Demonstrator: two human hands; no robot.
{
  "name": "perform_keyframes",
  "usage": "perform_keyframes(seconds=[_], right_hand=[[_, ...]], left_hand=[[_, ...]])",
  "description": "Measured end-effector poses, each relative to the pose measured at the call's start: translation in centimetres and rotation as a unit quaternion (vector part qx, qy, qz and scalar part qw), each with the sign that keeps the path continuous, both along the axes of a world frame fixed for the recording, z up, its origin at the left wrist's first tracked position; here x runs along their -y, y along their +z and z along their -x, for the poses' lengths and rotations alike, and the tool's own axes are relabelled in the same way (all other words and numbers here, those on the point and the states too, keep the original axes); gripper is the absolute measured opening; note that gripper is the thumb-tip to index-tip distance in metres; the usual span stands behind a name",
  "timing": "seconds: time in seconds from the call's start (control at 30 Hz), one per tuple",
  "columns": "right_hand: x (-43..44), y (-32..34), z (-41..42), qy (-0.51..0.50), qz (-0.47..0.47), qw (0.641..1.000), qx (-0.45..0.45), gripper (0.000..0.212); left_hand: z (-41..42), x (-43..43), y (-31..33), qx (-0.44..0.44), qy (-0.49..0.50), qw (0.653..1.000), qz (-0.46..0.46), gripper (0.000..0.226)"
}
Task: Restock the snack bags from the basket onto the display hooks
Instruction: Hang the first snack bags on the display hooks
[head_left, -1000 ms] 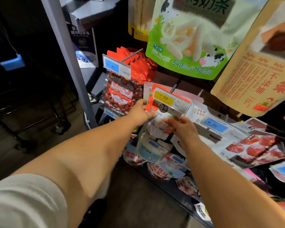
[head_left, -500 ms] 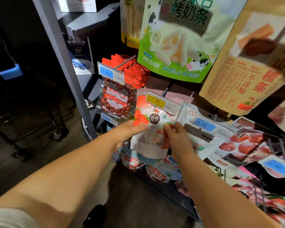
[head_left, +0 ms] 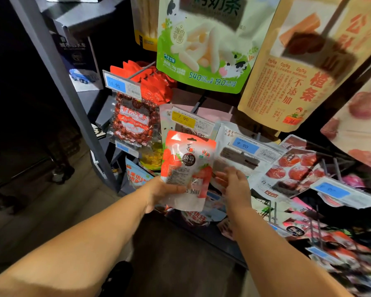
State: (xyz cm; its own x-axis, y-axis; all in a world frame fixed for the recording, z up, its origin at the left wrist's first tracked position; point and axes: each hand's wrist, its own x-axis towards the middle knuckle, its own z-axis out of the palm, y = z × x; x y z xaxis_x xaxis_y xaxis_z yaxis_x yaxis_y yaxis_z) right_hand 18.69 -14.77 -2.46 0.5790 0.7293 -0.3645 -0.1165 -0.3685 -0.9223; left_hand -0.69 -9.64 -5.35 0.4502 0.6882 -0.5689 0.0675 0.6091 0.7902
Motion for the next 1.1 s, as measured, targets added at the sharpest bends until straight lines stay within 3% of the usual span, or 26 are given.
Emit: perform_keyframes(seconds=[0.13,0.23,0.3,0.37,0.63,0.77,0.93,1.03,1.1], right_hand=[[1.6,-2.0,-3.7,-0.148,0.023,0.983,0.105,0.017],[1.6,-2.8,-6.4,-0.181,0.041,0.978,0.091,0.022],[1.4,-3.5,-7.7,-0.154,0.055,0.98,0.109,0.032],[1.2,-4.5,-8.7,-0.118,0.048,0.984,0.126,0.027],[1.1,-5.7,-10.6,0.025,0.023,0.986,0.16,0.04],[0.7,-6.5,-10.6,0.06,0.005,0.983,0.171,0.059],[-0.1,-8.1,-9.8,0.1,-0.076,0.98,0.156,0.032],[-0.8,-9.8,-9.4,0.102,-0.108,0.97,0.191,0.012],[-1.3,-10.5,-8.7,0.104,-0.136,0.969,0.18,0.021]], left_hand=[[-0.7,0.8,-1.7,-0.009,0.044,0.999,-0.012,0.022],[-1.3,1.0,-2.6,-0.003,0.068,0.998,-0.008,0.022],[-1.8,1.1,-3.4,0.0,0.073,0.997,-0.002,0.026],[-2.4,1.0,-4.6,-0.001,0.071,0.997,-0.008,0.031],[-4.5,0.9,-6.5,0.003,0.104,0.991,-0.089,0.033],[-5.1,0.4,-6.9,0.025,0.105,0.99,-0.094,0.033],[-5.4,-1.0,-8.3,0.055,0.118,0.983,-0.127,0.037],[-5.4,-1.9,-9.0,0.062,0.106,0.98,-0.159,0.044],[-5.2,-2.4,-9.8,0.068,0.091,0.978,-0.174,0.052]])
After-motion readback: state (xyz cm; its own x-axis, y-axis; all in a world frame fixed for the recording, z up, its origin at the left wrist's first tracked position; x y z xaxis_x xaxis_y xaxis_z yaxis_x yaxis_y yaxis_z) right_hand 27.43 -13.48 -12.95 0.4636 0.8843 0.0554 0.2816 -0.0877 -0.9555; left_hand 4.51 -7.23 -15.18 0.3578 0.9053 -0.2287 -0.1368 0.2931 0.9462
